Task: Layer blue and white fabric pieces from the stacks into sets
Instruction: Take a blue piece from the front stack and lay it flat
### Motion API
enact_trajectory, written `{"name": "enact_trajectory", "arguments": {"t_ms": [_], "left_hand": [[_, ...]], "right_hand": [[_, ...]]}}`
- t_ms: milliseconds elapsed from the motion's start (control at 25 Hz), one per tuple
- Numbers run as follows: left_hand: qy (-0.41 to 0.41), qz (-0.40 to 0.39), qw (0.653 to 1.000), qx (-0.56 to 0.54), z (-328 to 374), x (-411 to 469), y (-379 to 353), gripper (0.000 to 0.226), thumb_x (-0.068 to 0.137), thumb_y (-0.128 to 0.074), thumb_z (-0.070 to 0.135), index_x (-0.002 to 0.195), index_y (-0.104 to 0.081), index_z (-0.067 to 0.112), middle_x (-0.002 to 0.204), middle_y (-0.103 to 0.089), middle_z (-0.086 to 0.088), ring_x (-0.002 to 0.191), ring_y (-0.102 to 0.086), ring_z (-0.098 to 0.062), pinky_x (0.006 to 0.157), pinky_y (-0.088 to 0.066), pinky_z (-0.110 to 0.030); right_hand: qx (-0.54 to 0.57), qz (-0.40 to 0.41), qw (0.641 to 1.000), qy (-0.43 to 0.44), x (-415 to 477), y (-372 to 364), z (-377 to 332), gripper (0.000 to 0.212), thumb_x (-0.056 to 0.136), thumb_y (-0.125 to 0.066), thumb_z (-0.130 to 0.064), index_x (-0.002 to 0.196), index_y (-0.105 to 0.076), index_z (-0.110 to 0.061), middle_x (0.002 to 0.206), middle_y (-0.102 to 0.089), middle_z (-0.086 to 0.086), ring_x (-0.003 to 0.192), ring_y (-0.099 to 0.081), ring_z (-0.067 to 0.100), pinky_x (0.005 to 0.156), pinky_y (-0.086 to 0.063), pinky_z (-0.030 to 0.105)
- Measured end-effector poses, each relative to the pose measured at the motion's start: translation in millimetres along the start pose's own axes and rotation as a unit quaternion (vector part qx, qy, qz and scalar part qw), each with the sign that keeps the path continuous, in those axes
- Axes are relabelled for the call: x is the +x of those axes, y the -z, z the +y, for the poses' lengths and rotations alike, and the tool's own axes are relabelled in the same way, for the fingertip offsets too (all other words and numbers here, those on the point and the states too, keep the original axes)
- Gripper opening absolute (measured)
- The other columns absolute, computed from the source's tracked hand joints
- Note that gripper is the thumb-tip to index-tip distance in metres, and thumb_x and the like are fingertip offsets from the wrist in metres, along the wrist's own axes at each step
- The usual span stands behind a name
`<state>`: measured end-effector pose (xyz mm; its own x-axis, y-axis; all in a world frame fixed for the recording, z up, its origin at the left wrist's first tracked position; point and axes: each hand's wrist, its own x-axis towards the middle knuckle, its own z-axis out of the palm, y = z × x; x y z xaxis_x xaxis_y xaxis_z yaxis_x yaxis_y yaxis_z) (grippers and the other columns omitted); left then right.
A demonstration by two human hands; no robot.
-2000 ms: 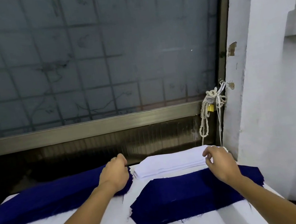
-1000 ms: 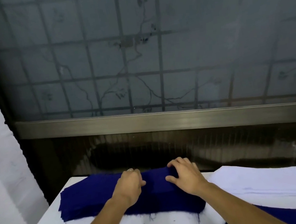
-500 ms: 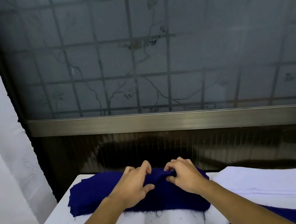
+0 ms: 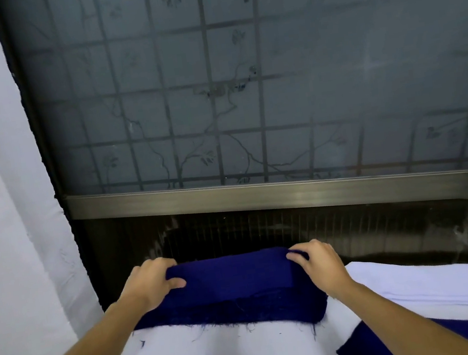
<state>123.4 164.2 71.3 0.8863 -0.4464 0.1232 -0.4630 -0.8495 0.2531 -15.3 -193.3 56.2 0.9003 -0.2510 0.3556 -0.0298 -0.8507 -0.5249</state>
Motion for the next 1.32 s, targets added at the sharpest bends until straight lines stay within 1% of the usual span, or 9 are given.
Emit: {"name": "enact_trajectory", "arguments": {"t_ms": [80,280,520,640,800,960,1160,1240,1320], "left_hand": [[0.036,0.022,0.999,-0.018,-4.3,-6.5,10.0,0.031,0.098,-0.063,0.04,0.128,-0.062,0.031,0.121,-0.068,0.006,0.103,-0.065,-0.012,0.096,-0.057,-0.035],[0.069,0.052,0.986,-0.143,-8.6,-18.1,38.4,0.018,0.097,-0.066,0.036,0.111,-0.068,0.025,0.101,-0.07,0.003,0.088,-0.069,-0.015,0.077,-0.06,-0.03],[0.03,0.068,0.981,-0.177,0.6,-37.2,60.0,0.014,0.096,-0.065,0.034,0.09,-0.067,0.022,0.088,-0.071,0.001,0.083,-0.069,-0.018,0.066,-0.054,-0.025],[-0.004,0.055,0.987,-0.152,8.6,-46.7,57.3,0.005,0.1,-0.06,0.028,0.096,-0.063,0.026,0.092,-0.071,0.003,0.087,-0.069,-0.016,0.074,-0.06,-0.03],[-0.063,0.022,0.995,-0.073,20.0,-53.8,64.2,0.019,0.106,-0.05,0.024,0.113,-0.058,0.04,0.104,-0.068,0.015,0.093,-0.068,-0.008,0.076,-0.06,-0.022],[-0.038,0.054,0.988,-0.141,26.2,-59.1,71.2,0.01,0.106,-0.05,0.028,0.102,-0.059,0.031,0.093,-0.071,0.008,0.084,-0.071,-0.012,0.07,-0.058,-0.024],[-0.054,0.131,0.956,-0.257,46.9,-68.4,87.4,0.018,0.102,-0.057,0.032,0.088,-0.058,0.021,0.061,-0.062,0.007,0.059,-0.06,-0.007,0.061,-0.048,-0.029],[-0.073,0.133,0.954,-0.258,56.7,-72.9,93.6,0.006,0.101,-0.06,0.027,0.096,-0.063,0.025,0.061,-0.064,0.009,0.063,-0.064,-0.006,0.064,-0.05,-0.027],[-0.087,0.159,0.946,-0.269,63.7,-76.7,96.3,0.006,0.101,-0.061,0.028,0.104,-0.067,0.027,0.076,-0.073,0.011,0.077,-0.07,-0.005,0.071,-0.054,-0.026]], "right_hand": [[0.032,0.0,0.999,-0.015,-4.2,5.7,-1.8,0.027,0.103,-0.055,-0.033,0.122,-0.073,-0.024,0.107,-0.073,-0.008,0.099,-0.066,0.011,0.089,-0.056,0.03],[0.11,0.018,0.993,-0.049,-11.0,24.5,-5.5,0.024,0.101,-0.06,-0.035,0.116,-0.072,-0.02,0.101,-0.073,-0.008,0.096,-0.068,0.012,0.087,-0.059,0.04],[0.161,0.062,0.983,-0.066,-34.4,66.3,10.0,0.01,0.099,-0.063,-0.027,0.094,-0.068,-0.035,0.093,-0.072,-0.011,0.089,-0.069,0.011,0.077,-0.062,0.037],[0.183,0.069,0.977,-0.081,-53.5,76.6,17.5,0.01,0.1,-0.062,-0.025,0.097,-0.069,-0.031,0.094,-0.073,-0.01,0.09,-0.069,0.013,0.072,-0.062,0.032],[0.211,0.071,0.971,-0.086,-71.1,82.3,17.0,0.01,0.1,-0.062,-0.021,0.101,-0.069,-0.027,0.096,-0.073,-0.007,0.092,-0.069,0.015,0.069,-0.06,0.027],[0.238,0.07,0.964,-0.092,-80.9,88.9,11.5,0.011,0.101,-0.061,-0.02,0.105,-0.07,-0.023,0.1,-0.073,-0.004,0.094,-0.069,0.016,0.074,-0.063,0.033],[0.281,0.102,0.95,-0.089,-93.9,107.2,4.7,0.01,0.1,-0.061,-0.02,0.103,-0.07,-0.022,0.097,-0.074,-0.001,0.092,-0.071,0.019,0.08,-0.063,0.042],[0.298,0.116,0.943,-0.088,-100.5,116.2,4.0,0.011,0.1,-0.061,-0.019,0.102,-0.071,-0.023,0.093,-0.075,-0.002,0.088,-0.072,0.018,0.077,-0.063,0.041],[0.305,0.125,0.94,-0.086,-108.7,123.8,5.6,0.01,0.1,-0.062,-0.021,0.101,-0.071,-0.025,0.093,-0.075,-0.004,0.087,-0.072,0.017,0.072,-0.063,0.035]]}}
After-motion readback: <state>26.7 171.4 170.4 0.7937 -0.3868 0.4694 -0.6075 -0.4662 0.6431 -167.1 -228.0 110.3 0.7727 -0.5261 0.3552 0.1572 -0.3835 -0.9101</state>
